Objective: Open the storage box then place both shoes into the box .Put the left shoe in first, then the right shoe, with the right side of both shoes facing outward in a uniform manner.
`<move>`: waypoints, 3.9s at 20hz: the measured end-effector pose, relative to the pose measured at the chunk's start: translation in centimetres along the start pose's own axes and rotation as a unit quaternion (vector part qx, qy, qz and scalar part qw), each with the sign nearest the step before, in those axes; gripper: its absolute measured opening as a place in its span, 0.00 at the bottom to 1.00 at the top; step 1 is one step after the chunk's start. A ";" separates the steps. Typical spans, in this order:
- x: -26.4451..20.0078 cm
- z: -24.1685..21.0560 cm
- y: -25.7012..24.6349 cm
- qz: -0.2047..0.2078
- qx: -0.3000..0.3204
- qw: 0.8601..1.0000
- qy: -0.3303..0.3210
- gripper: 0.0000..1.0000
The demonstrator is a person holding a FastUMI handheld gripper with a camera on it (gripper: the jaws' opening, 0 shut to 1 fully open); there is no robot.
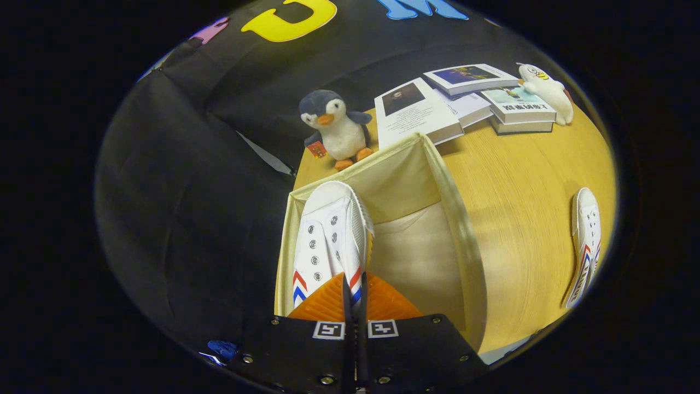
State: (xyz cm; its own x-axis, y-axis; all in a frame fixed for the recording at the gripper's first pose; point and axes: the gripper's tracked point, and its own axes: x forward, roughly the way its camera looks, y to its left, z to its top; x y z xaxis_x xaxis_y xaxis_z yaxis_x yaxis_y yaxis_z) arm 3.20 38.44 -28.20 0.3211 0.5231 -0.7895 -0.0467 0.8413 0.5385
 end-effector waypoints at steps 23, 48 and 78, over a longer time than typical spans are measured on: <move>-9.3 5.0 -3.3 0.054 -0.094 0.987 -0.121 0.98; -15.4 4.8 -32.4 -0.169 -0.069 0.976 -0.117 0.98; -12.3 -0.7 -37.5 -0.159 0.119 0.980 -0.013 0.01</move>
State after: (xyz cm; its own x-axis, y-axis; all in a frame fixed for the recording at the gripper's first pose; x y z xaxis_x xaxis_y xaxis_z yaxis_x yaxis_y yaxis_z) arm 0.37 0.52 -38.89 0.3082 0.2333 -0.9223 0.2798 0.9044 0.3223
